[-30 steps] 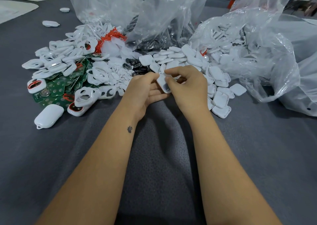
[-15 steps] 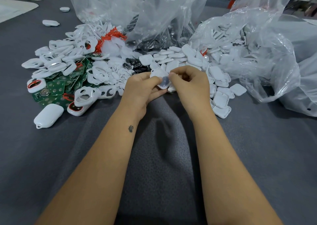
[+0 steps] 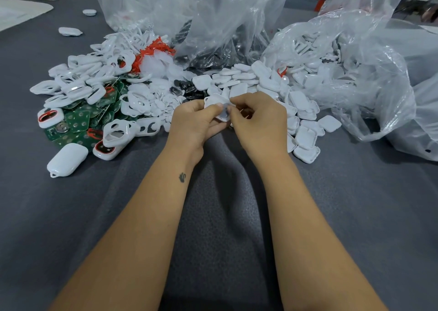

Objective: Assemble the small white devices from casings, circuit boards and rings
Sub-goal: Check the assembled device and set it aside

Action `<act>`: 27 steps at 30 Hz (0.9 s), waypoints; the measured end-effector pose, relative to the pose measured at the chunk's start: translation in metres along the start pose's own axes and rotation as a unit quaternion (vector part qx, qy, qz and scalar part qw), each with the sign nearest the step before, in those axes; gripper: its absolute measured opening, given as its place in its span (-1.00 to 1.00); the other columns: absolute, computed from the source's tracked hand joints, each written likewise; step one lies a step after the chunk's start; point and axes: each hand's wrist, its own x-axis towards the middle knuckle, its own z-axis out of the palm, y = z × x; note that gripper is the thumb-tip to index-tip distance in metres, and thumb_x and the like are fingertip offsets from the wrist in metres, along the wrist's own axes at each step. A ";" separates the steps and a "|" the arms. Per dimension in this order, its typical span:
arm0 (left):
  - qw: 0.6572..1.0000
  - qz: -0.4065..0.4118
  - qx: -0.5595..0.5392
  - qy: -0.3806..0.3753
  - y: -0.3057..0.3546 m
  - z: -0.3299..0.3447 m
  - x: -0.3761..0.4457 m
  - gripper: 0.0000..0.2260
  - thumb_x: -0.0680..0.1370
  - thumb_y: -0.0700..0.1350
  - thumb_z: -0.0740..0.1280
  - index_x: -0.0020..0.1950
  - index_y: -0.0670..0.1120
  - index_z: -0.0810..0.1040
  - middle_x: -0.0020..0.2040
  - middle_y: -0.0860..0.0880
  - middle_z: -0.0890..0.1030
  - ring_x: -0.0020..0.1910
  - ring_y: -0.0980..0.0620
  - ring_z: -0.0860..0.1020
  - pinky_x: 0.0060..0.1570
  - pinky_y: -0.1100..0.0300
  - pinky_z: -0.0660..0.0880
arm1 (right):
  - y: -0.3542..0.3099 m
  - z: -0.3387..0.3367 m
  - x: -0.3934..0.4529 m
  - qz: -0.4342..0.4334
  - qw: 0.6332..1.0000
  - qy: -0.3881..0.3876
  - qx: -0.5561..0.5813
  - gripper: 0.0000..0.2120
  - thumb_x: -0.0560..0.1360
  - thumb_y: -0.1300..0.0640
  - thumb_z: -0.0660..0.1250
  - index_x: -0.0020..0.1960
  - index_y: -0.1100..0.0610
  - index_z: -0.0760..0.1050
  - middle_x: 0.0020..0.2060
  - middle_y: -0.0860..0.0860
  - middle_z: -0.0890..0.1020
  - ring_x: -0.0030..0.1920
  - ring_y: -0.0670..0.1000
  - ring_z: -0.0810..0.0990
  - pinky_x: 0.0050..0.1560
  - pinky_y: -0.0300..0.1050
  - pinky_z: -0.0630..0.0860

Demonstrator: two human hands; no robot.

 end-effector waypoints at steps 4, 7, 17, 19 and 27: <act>1.000 0.003 0.000 0.022 0.002 0.000 0.001 -0.80 0.54 -0.33 0.34 -0.26 -0.15 0.47 -0.36 -0.05 0.67 -0.34 0.05 0.67 -0.32 0.25 0.58 | -0.003 -0.001 -0.002 -0.012 0.999 -0.022 0.047 -0.87 0.41 0.18 0.40 -0.07 0.03 0.65 -0.12 -0.08 0.57 -0.14 -0.17 0.54 -0.09 -0.26 0.49; 1.000 0.000 0.011 0.024 0.002 -0.001 0.002 -0.82 0.53 -0.33 0.34 -0.24 -0.15 0.46 -0.38 -0.04 0.65 -0.39 0.07 0.65 -0.37 0.26 0.56 | -0.001 -0.001 -0.001 -0.010 0.998 -0.044 0.043 -0.86 0.39 0.19 0.43 -0.07 0.03 0.65 -0.12 -0.08 0.51 -0.15 -0.19 0.49 -0.13 -0.35 0.41; 0.999 -0.004 0.030 0.028 -0.001 0.000 0.002 -0.83 0.52 -0.34 0.33 -0.24 -0.15 0.49 -0.36 -0.04 0.65 -0.37 0.08 0.63 -0.18 0.15 0.64 | -0.003 -0.001 -0.006 -0.127 0.980 -0.011 -0.156 -0.85 0.50 0.12 0.34 -0.11 0.17 0.63 -0.13 0.04 0.50 -0.10 0.05 0.48 -0.30 -0.05 0.43; 0.999 -0.002 0.039 0.028 -0.001 0.000 0.002 -0.85 0.53 -0.34 0.33 -0.22 -0.16 0.50 -0.36 -0.03 0.65 -0.36 0.08 0.61 -0.12 0.12 0.62 | -0.004 0.000 -0.005 -0.134 0.973 -0.021 -0.185 -0.82 0.53 0.09 0.30 -0.08 0.18 0.61 -0.11 0.05 0.49 -0.11 0.07 0.48 -0.29 -0.01 0.44; 0.999 -0.048 0.023 0.006 0.004 -0.001 0.005 -0.86 0.56 -0.25 0.20 -0.03 -0.21 0.56 -0.17 -0.18 0.61 -0.26 -0.06 0.61 -0.17 0.12 0.63 | -0.001 -0.001 -0.004 -0.108 0.974 -0.072 -0.187 -0.80 0.59 0.08 0.21 0.01 0.21 0.47 0.03 0.08 0.47 -0.09 0.14 0.51 -0.18 0.10 0.47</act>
